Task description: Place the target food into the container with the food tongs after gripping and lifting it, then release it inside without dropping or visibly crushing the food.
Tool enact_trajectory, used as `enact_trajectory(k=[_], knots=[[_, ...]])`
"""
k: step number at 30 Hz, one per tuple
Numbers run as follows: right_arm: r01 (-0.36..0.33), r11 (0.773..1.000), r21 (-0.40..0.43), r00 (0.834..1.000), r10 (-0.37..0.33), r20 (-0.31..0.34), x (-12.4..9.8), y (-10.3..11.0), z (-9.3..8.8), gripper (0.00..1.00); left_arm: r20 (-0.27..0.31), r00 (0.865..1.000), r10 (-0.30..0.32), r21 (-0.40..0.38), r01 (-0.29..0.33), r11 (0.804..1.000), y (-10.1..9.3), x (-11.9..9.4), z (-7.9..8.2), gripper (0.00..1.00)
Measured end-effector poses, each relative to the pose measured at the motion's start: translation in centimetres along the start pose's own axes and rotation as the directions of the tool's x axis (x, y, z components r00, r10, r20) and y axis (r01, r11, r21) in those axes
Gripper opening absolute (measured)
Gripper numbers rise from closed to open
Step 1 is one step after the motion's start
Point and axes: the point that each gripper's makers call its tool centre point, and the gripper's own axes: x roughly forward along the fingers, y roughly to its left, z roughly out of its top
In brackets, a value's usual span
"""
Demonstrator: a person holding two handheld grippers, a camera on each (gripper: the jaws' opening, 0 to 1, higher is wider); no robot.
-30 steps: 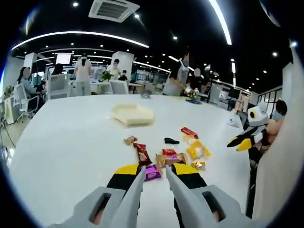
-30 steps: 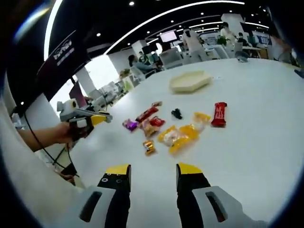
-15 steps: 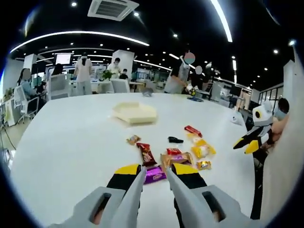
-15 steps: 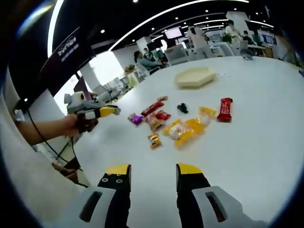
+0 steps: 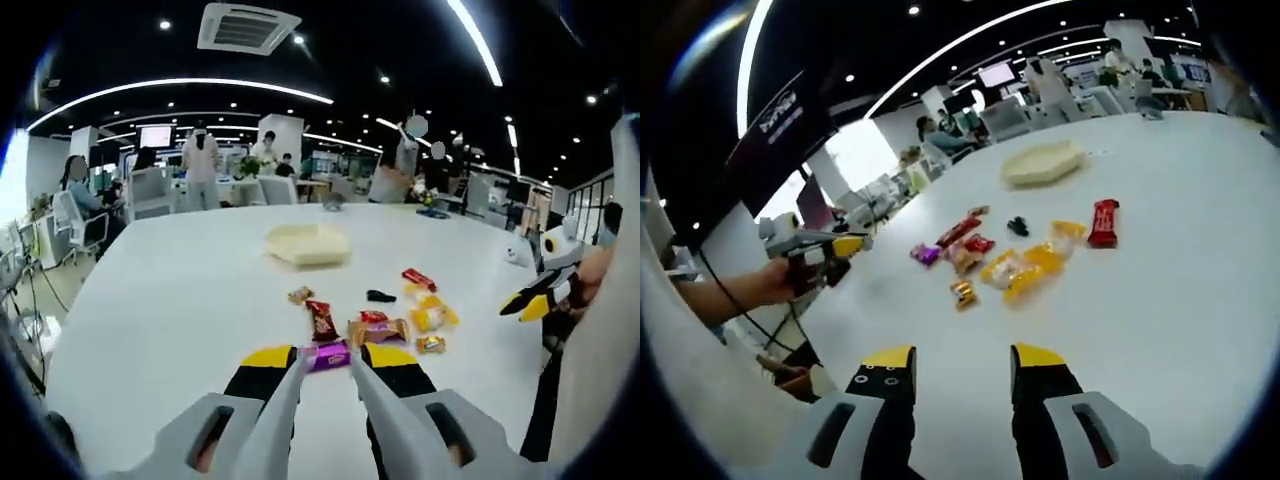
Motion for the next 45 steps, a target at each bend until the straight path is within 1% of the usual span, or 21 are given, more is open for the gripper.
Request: enact_trajectory(k=[3, 6, 8, 12, 14, 15, 17, 18, 20, 21, 22, 23, 26, 29, 30, 33, 35, 37, 38, 41, 45], knots=[[-0.027, 1.0, -0.012, 1.0, 0.027, -0.01, 0.6, 0.6, 0.0, 0.38, 0.013, 0.998, 0.061, -0.034, -0.061, 0.998, 0.4, -2.5, -0.5, 0.24], [-0.065, 0.997, -0.033, 0.998, 0.064, -0.021, 1.6, 1.5, 0.3, 0.38, 0.017, 0.994, 0.108, -0.05, -0.107, 0.993, -0.1, -4.9, -1.1, 0.24], [-0.084, 0.995, -0.045, 0.996, 0.083, -0.027, 2.2, 2.0, 0.5, 0.38, 0.024, 0.991, 0.133, -0.068, -0.131, 0.989, -0.5, -6.1, -1.0, 0.24], [-0.124, 0.989, -0.075, 0.992, 0.122, -0.029, 3.3, 3.3, 1.1, 0.38, 0.076, 0.98, 0.183, -0.089, -0.176, 0.98, -0.8, -9.0, 0.7, 0.24], [-0.135, 0.987, -0.084, 0.991, 0.133, -0.026, 3.7, 3.8, 1.4, 0.37, 0.105, 0.969, 0.223, -0.118, -0.21, 0.971, -0.5, -10.5, 1.7, 0.24], [-0.138, 0.987, -0.086, 0.99, 0.137, -0.023, 3.9, 4.0, 1.5, 0.37, 0.125, 0.965, 0.229, -0.121, -0.214, 0.969, -0.6, -11.3, 2.5, 0.24], [-0.142, 0.986, -0.085, 0.99, 0.142, -0.015, 4.0, 4.2, 1.6, 0.37, 0.137, 0.963, 0.232, -0.114, -0.218, 0.969, -0.8, -12.2, 3.4, 0.24], [-0.145, 0.986, -0.083, 0.989, 0.144, -0.01, 4.2, 4.2, 1.6, 0.37, 0.154, 0.959, 0.24, -0.113, -0.224, 0.968, -0.7, -12.8, 4.1, 0.24], [-0.147, 0.986, -0.082, 0.989, 0.147, -0.006, 4.3, 4.3, 1.7, 0.37, 0.172, 0.951, 0.257, -0.145, -0.233, 0.962, -0.7, -13.6, 4.8, 0.24], [-0.146, 0.986, -0.082, 0.989, 0.146, 0.0, 4.4, 4.3, 1.8, 0.37, 0.152, 0.951, 0.268, -0.077, -0.259, 0.963, -0.6, -14.0, 4.9, 0.24], [-0.144, 0.986, -0.08, 0.989, 0.145, 0.006, 4.4, 4.3, 1.9, 0.37, 0.139, 0.954, 0.264, -0.043, -0.261, 0.964, -0.7, -14.1, 5.0, 0.24], [-0.141, 0.987, -0.076, 0.99, 0.142, 0.011, 4.5, 4.2, 2.0, 0.36, 0.13, 0.957, 0.26, -0.038, -0.257, 0.966, -0.8, -14.2, 5.1, 0.24], [-0.135, 0.989, -0.06, 0.991, 0.136, 0.019, 4.5, 4.2, 2.0, 0.36, 0.156, 0.956, 0.247, -0.038, -0.244, 0.969, -1.0, -14.6, 6.6, 0.24], [-0.13, 0.99, -0.062, 0.991, 0.131, 0.021, 4.4, 4.0, 2.0, 0.36, 0.156, 0.96, 0.233, -0.021, -0.233, 0.972, -1.1, -14.4, 7.4, 0.24], [-0.127, 0.99, -0.061, 0.991, 0.129, 0.024, 4.3, 4.0, 2.0, 0.36, 0.159, 0.961, 0.225, 0.002, -0.228, 0.974, -1.1, -14.2, 7.9, 0.24], [-0.12, 0.991, -0.055, 0.992, 0.122, 0.032, 4.0, 3.8, 2.1, 0.36, 0.166, 0.963, 0.213, 0.031, -0.221, 0.975, -1.2, -13.6, 9.0, 0.24], [-0.113, 0.992, -0.059, 0.993, 0.115, 0.035, 3.8, 3.6, 2.2, 0.36, 0.183, 0.964, 0.195, 0.031, -0.204, 0.978, -1.3, -13.1, 9.6, 0.24], [-0.104, 0.993, -0.059, 0.993, 0.107, 0.039, 3.5, 3.4, 2.1, 0.36, 0.191, 0.965, 0.181, 0.034, -0.19, 0.981, -1.4, -12.6, 9.9, 0.25], [-0.099, 0.994, -0.054, 0.994, 0.101, 0.045, 3.3, 3.2, 2.1, 0.36, 0.183, 0.971, 0.157, 0.038, -0.166, 0.985, -1.6, -12.1, 9.8, 0.25], [-0.087, 0.995, -0.041, 0.995, 0.089, 0.053, 3.0, 2.7, 2.1, 0.36, 0.177, 0.974, 0.141, 0.047, -0.152, 0.987, -1.7, -11.3, 9.7, 0.25], [-0.051, 0.999, -0.016, 0.996, 0.052, 0.076, 2.3, 1.5, 2.4, 0.36, 0.172, 0.981, 0.086, 0.067, -0.099, 0.993, -2.0, -9.7, 9.7, 0.25]])
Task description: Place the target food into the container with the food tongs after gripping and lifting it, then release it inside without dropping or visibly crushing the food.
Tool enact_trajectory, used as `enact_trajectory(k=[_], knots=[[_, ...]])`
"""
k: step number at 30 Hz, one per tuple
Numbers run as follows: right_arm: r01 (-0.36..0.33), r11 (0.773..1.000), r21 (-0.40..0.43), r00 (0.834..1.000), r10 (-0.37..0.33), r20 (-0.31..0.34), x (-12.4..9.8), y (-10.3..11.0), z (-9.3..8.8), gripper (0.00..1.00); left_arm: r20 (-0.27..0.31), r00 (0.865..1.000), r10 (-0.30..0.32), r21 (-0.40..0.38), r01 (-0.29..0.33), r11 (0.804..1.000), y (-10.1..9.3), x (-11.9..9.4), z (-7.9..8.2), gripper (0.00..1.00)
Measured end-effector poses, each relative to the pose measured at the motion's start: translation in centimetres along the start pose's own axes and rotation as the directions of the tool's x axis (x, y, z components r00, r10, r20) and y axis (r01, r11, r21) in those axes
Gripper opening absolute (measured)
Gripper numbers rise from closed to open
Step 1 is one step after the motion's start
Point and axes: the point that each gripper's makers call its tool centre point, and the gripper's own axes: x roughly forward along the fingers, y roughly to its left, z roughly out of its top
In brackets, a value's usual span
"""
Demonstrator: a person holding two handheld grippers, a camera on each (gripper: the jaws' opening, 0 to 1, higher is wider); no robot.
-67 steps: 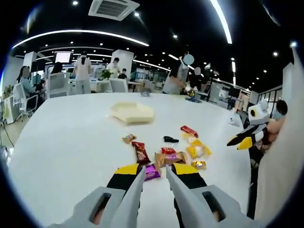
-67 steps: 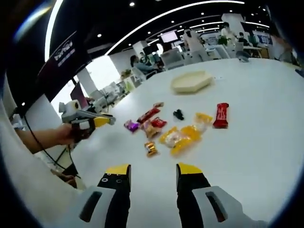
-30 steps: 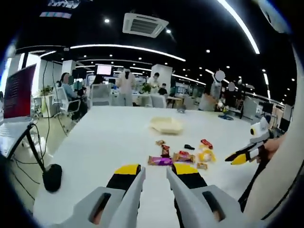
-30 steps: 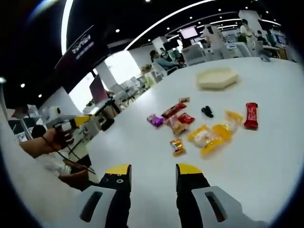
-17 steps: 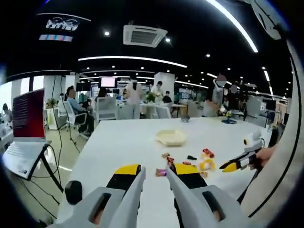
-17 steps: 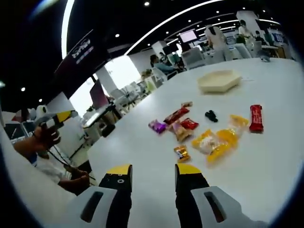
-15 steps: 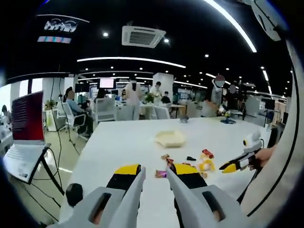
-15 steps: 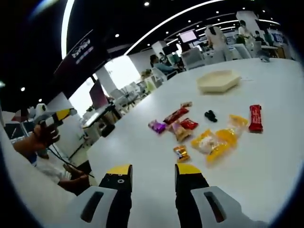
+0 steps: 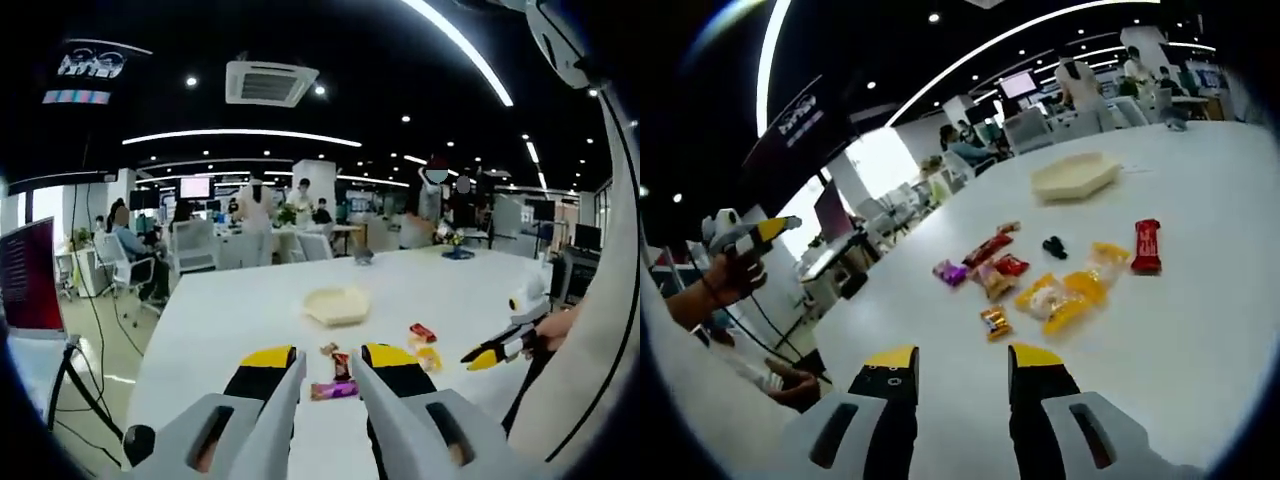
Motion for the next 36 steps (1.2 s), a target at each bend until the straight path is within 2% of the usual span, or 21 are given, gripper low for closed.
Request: enact_trajectory(k=[3, 4, 8, 13, 15, 19, 25, 31, 33, 34, 36], knots=[[0.011, 1.0, 0.001, 1.0, -0.011, 0.004, -0.3, -0.3, 0.1, 0.36, -0.01, 1.0, -0.029, 0.009, 0.03, 1.0, -0.2, 0.9, -0.3, 0.25], [0.017, 1.0, 0.0, 1.0, -0.017, 0.006, -0.5, -0.5, 0.2, 0.36, -0.023, 0.998, -0.063, 0.015, 0.063, 0.998, -0.5, 1.6, -0.5, 0.25], [0.049, 0.999, 0.012, 0.999, -0.049, 0.023, -1.3, -1.4, 0.6, 0.36, -0.046, 0.992, -0.118, 0.028, 0.119, 0.992, -0.7, 3.1, -1.2, 0.25], [0.062, 0.998, 0.011, 0.998, -0.062, 0.012, -1.9, -1.2, -0.4, 0.36, -0.079, 0.978, -0.192, 0.021, 0.194, 0.981, -1.0, 4.6, -2.4, 0.25], [0.064, 0.998, 0.005, 0.998, -0.064, 0.002, -2.1, -1.3, -0.7, 0.36, -0.107, 0.963, -0.247, 0.02, 0.25, 0.968, -1.4, 5.3, -3.3, 0.25], [0.098, 0.995, 0.03, 0.995, -0.098, -0.002, -2.3, -2.0, -0.7, 0.36, -0.156, 0.94, -0.303, 0.012, 0.308, 0.951, -1.4, 6.7, -4.8, 0.25], [0.096, 0.995, 0.022, 0.995, -0.095, -0.024, -1.8, -1.7, -1.5, 0.36, -0.178, 0.916, -0.36, 0.046, 0.374, 0.926, -1.4, 8.5, -4.9, 0.25], [0.121, 0.993, 0.014, 0.993, -0.121, -0.017, -2.1, -1.7, -1.0, 0.36, -0.191, 0.891, -0.411, 0.051, 0.428, 0.903, -1.3, 10.1, -5.7, 0.25], [0.128, 0.992, 0.017, 0.992, -0.127, -0.012, -2.3, -1.7, -1.3, 0.36, -0.203, 0.877, -0.435, 0.043, 0.451, 0.891, -1.3, 10.6, -6.2, 0.25], [0.123, 0.992, 0.02, 0.992, -0.123, -0.012, -2.3, -1.6, -1.4, 0.36, -0.236, 0.859, -0.455, 0.067, 0.481, 0.874, -1.4, 10.7, -6.8, 0.25], [0.12, 0.993, 0.023, 0.993, -0.119, -0.014, -2.2, -1.2, -1.7, 0.36, -0.276, 0.835, -0.476, 0.085, 0.515, 0.853, -1.6, 11.0, -7.5, 0.25]])
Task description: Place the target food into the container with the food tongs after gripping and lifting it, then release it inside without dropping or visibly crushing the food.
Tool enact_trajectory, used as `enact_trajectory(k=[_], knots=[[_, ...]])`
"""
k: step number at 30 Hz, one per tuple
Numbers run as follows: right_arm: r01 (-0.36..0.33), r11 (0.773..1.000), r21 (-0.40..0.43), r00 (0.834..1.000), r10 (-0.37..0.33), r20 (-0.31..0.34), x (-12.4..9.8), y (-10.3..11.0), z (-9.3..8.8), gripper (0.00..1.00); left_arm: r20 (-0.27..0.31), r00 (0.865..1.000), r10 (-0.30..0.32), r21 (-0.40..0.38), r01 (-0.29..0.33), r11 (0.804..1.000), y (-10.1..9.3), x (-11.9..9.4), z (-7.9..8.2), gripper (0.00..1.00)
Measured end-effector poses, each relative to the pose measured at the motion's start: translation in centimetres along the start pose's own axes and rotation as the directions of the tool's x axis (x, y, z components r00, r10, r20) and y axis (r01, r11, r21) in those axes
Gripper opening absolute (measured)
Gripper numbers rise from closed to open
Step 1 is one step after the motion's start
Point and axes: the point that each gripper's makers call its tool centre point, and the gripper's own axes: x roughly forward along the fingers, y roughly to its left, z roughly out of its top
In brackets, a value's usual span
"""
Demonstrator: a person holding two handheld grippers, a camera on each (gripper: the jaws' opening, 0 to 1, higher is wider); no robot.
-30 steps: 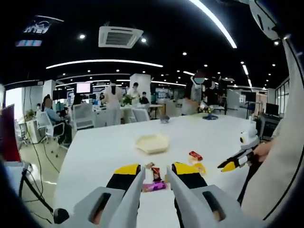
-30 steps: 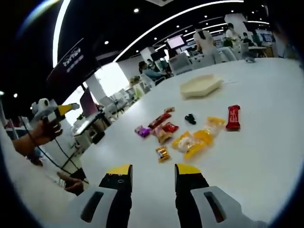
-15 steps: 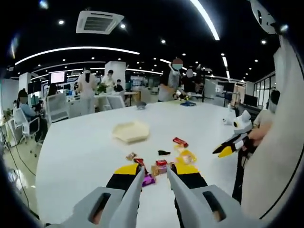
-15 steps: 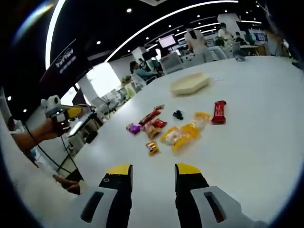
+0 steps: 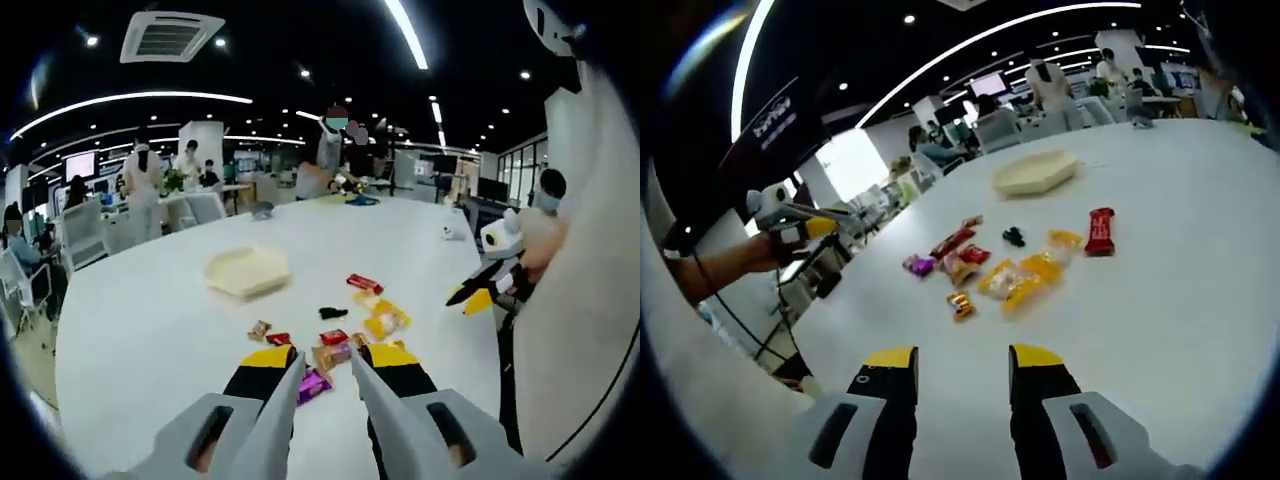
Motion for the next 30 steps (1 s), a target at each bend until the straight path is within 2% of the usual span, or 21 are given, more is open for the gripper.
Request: enact_trajectory(k=[2, 6, 10, 14, 16, 20, 30], knots=[[-0.004, 1.0, 0.001, 1.0, 0.004, 0.0, 0.2, 0.4, 0.0, 0.36, 0.001, 1.0, -0.014, 0.005, 0.014, 1.0, 0.1, 0.3, -0.1, 0.25], [0.001, 1.0, 0.003, 1.0, -0.001, 0.003, 0.3, 1.0, -0.2, 0.36, -0.034, 0.998, -0.052, 0.037, 0.053, 0.998, 0.2, 0.9, -0.6, 0.25], [0.021, 1.0, 0.004, 1.0, -0.021, 0.004, 0.1, 0.9, -0.5, 0.36, -0.048, 0.997, -0.059, 0.068, 0.062, 0.996, 0.5, 1.4, -0.8, 0.25], [0.05, 0.999, 0.011, 0.999, -0.05, 0.017, -0.2, 0.5, 0.1, 0.36, -0.053, 0.996, -0.073, 0.099, 0.077, 0.992, 0.9, 2.0, -1.3, 0.25], [0.056, 0.998, 0.004, 0.998, -0.056, 0.008, -0.3, 0.6, -0.1, 0.36, -0.054, 0.994, -0.1, 0.124, 0.106, 0.987, 0.4, 2.4, -1.5, 0.25], [0.062, 0.998, -0.014, 0.998, -0.062, -0.024, -0.8, 0.7, -1.0, 0.36, -0.095, 0.987, -0.129, 0.157, 0.142, 0.977, 0.0, 2.9, -2.6, 0.25], [0.046, 0.997, -0.061, 0.998, -0.048, -0.027, -1.2, 1.0, 0.1, 0.36, -0.104, 0.987, -0.125, 0.158, 0.141, 0.977, 1.5, 3.8, -3.3, 0.25]])
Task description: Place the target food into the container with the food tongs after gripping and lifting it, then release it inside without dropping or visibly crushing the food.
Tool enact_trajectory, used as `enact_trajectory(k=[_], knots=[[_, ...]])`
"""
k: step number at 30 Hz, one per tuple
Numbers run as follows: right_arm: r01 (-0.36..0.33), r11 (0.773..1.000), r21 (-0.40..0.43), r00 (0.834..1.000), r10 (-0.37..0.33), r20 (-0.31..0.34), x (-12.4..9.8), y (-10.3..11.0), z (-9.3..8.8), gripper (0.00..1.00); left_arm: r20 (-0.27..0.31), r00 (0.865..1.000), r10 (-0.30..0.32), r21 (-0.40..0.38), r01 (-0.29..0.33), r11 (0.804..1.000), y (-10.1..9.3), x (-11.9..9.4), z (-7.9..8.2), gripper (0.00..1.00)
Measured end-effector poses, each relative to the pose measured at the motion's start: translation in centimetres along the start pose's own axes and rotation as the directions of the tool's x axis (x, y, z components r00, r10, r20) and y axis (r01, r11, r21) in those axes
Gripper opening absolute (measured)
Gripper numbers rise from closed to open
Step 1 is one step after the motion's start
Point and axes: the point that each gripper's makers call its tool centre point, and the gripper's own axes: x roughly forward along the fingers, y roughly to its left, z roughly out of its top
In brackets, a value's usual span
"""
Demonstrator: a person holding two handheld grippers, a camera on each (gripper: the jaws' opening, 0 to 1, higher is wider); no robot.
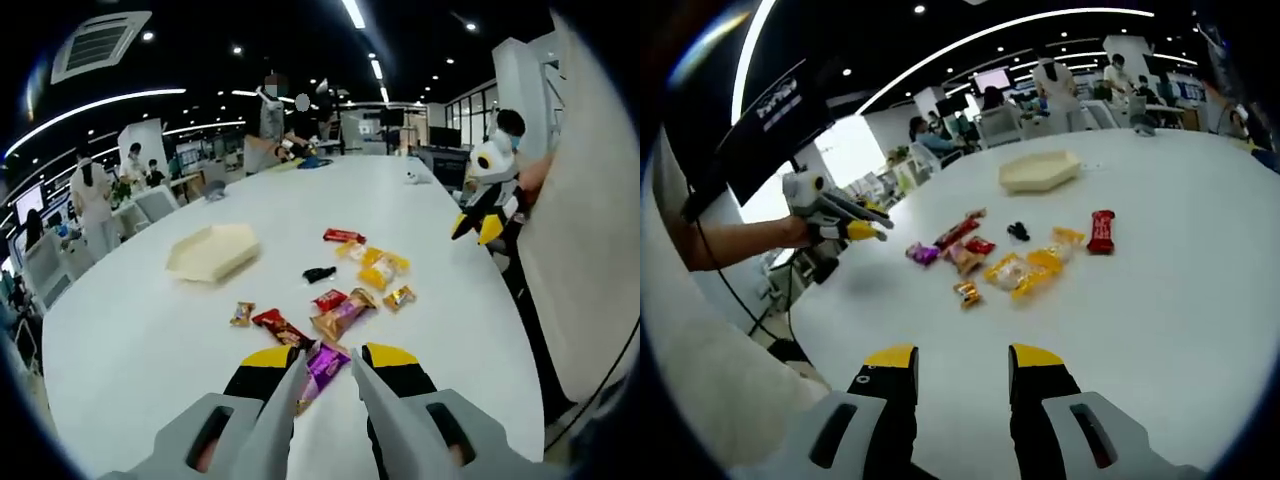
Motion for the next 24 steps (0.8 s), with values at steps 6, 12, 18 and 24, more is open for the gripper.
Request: enact_trajectory(k=[6, 12, 18, 24], knots=[[0.003, 1.0, 0.02, 1.0, -0.003, -0.011, -0.1, -0.1, -0.9, 0.37, -0.043, 0.998, -0.035, 0.024, 0.036, 0.999, -0.2, 1.1, -0.7, 0.25], [0.011, 1.0, 0.023, 1.0, -0.011, -0.025, -0.3, -0.8, -1.3, 0.36, -0.066, 0.996, -0.058, 0.044, 0.061, 0.997, -0.2, 2.0, -1.1, 0.25], [0.022, 0.999, 0.037, 1.0, -0.021, -0.015, -0.6, -1.5, -0.9, 0.36, -0.093, 0.992, -0.086, 0.086, 0.094, 0.992, 0.4, 2.2, -1.7, 0.25], [0.022, 0.999, 0.044, 0.999, -0.021, -0.039, -0.6, -1.9, -1.5, 0.36, -0.11, 0.988, -0.105, 0.084, 0.114, 0.99, 0.5, 3.0, -2.2, 0.25]])
